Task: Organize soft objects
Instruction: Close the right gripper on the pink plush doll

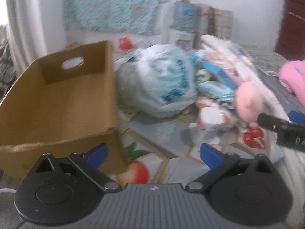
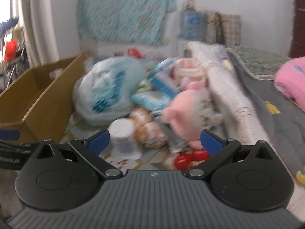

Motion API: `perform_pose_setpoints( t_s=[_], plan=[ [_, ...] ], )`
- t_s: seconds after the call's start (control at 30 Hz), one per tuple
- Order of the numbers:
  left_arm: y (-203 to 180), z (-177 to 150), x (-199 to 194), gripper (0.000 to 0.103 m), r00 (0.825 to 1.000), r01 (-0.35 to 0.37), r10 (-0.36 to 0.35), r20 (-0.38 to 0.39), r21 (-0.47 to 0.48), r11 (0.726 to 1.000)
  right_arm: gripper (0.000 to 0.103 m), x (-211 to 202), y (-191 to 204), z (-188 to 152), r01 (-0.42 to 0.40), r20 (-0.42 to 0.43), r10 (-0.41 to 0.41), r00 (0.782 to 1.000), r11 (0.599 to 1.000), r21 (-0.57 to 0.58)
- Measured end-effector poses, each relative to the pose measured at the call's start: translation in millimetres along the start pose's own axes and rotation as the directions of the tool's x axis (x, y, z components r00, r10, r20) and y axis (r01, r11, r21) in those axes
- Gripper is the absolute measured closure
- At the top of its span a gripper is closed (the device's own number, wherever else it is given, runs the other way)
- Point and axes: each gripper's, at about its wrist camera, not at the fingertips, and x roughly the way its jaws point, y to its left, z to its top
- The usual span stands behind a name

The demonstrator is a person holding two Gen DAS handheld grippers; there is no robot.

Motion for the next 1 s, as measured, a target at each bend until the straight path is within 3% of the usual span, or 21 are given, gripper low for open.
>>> perform_pose_setpoints(
  t_s=[0.2, 0.43, 0.6, 0.77, 0.83, 1.0],
  plan=[
    [-44.7, 4.7, 8.5, 0.000, 0.987, 0.156, -0.161, 0.028, 0.137, 0.978, 0.001, -12.1, -73.2, -13.6, -0.016, 0.125, -0.008, 0.992, 0.982, 0.189],
    [-111.2, 8.7, 37.5, 0.003, 0.965, 0.244, -0.263, 0.018, 0.319, 0.916, 0.001, 4.7, -145.1, -24.0, -0.121, 0.177, 0.051, 0.983, 0.902, 0.414],
    [-146.5, 14.2, 66.2, 0.020, 0.963, 0.247, -0.270, 0.004, 0.390, 0.887, 0.001, 28.4, -161.5, -17.9, -0.193, 0.207, 0.110, 0.972, 0.875, 0.445],
    [-163.1, 24.3, 91.2, 0.037, 0.975, 0.189, -0.219, 0.028, 0.405, 0.895, 0.003, 60.5, -158.0, -3.7, -0.257, 0.219, 0.174, 0.960, 0.857, 0.447],
    [-167.0, 29.2, 100.1, 0.043, 0.980, 0.165, -0.195, 0.033, 0.405, 0.899, 0.011, 74.8, -154.3, 2.4, -0.276, 0.210, 0.200, 0.957, 0.849, 0.450],
    [-170.4, 35.3, 112.6, 0.044, 0.979, 0.195, -0.204, -0.019, 0.398, 0.897, 0.022, 112.9, -150.6, 18.8, -0.314, 0.195, 0.250, 0.948, 0.832, 0.457]
  ],
)
